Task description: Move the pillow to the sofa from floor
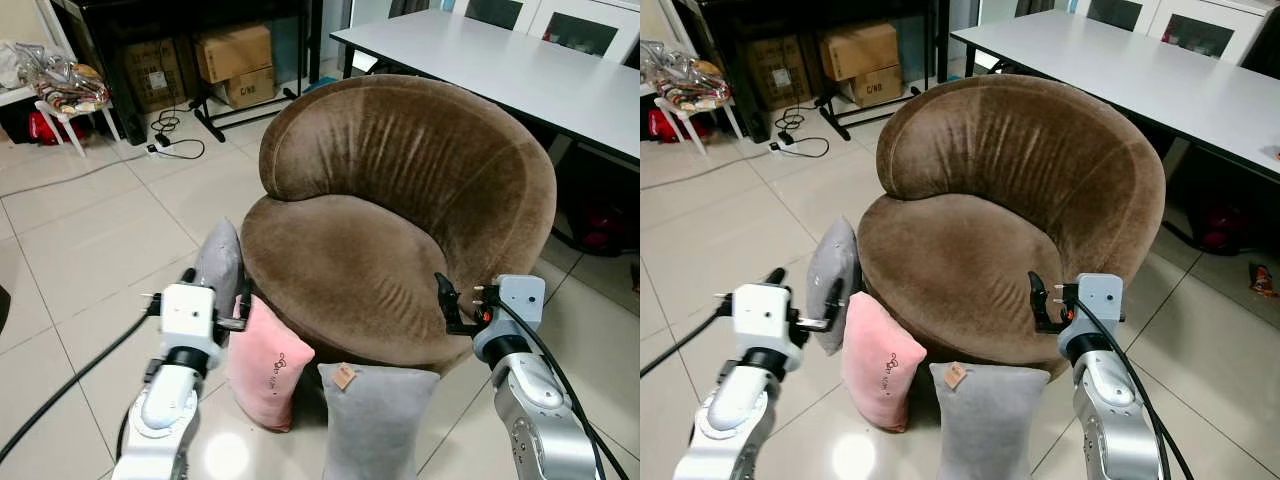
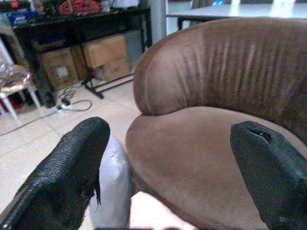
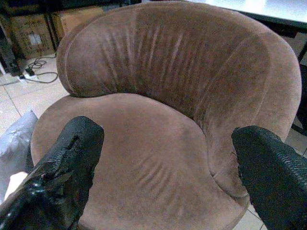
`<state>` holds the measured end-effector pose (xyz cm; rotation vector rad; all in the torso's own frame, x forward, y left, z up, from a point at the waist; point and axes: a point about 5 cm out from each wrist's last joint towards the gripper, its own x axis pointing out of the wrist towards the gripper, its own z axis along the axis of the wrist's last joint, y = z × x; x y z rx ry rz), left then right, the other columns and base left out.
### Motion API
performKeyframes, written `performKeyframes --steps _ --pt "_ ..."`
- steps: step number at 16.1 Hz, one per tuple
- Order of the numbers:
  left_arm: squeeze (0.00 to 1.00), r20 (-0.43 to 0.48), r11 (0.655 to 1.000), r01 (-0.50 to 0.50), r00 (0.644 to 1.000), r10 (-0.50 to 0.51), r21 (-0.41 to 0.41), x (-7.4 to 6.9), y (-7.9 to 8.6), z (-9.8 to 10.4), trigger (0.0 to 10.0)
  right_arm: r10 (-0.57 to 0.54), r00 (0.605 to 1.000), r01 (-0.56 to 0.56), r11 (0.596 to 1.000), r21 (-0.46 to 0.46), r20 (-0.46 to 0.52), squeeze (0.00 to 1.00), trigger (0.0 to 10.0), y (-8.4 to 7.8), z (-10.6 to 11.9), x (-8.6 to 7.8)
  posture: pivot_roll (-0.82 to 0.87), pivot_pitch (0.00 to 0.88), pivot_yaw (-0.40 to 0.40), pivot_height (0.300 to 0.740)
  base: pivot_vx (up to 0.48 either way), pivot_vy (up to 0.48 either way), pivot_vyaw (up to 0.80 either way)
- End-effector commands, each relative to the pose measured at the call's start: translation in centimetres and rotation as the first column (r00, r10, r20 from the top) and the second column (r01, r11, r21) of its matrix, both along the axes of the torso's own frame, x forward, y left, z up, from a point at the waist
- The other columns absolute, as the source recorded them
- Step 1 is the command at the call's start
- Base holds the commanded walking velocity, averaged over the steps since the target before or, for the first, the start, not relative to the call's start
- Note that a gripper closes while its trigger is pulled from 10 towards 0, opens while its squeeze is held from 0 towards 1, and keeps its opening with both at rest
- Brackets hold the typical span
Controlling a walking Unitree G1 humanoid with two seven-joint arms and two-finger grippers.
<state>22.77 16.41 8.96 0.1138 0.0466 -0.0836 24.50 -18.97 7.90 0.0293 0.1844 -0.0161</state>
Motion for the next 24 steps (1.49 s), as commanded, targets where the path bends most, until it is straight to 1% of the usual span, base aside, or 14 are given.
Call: performKeyframes --steps 1,2,3,6,9,24 --pt "0.00 0.000 1.000 0.010 1.000 -0.010 -0.003 -0.09 -0.14 -0.10 10.0 -0.009 1.000 0.009 1.000 -0.004 0.018 0.00 10.0 -0.33 0.32 -0.18 -0.08 0.000 -0.018 0.706 0.000 0.000 0.00" --pt "0.00 -0.008 1.000 0.013 1.000 -0.013 -0.022 -0.25 -0.16 -0.31 10.0 -0.009 1.000 0.009 1.000 0.000 0.017 0.00 10.0 -0.22 0.33 -0.15 -0.08 0.000 -0.020 0.691 0.000 0.000 0.00" --pt "0.00 -0.013 1.000 0.009 1.000 -0.010 -0.022 -0.30 -0.16 -0.38 10.0 -0.007 1.000 0.007 1.000 0.001 0.017 0.00 10.0 -0.16 0.32 -0.14 -0.08 0.000 -0.023 0.681 0.000 0.000 0.00" --pt "0.00 0.018 1.000 -0.012 1.000 0.012 -0.003 -0.28 -0.05 -0.10 10.0 0.004 1.000 -0.004 1.000 0.007 0.013 0.00 10.0 -0.01 0.34 -0.01 -0.07 0.000 -0.032 0.652 0.000 0.000 0.00" --pt "0.00 0.036 1.000 -0.011 0.999 0.012 -0.011 -0.14 -0.07 0.15 10.0 0.026 0.999 -0.026 1.000 0.004 0.018 0.00 10.0 0.29 0.52 0.40 -0.07 0.000 -0.032 0.623 0.000 0.000 0.00" --pt "0.00 0.043 1.000 -0.014 0.999 0.014 -0.010 -0.02 -0.04 0.30 10.0 0.028 1.000 -0.028 1.000 0.004 0.013 0.00 10.0 0.35 0.53 0.52 -0.07 0.000 -0.034 0.623 0.000 0.000 0.00"
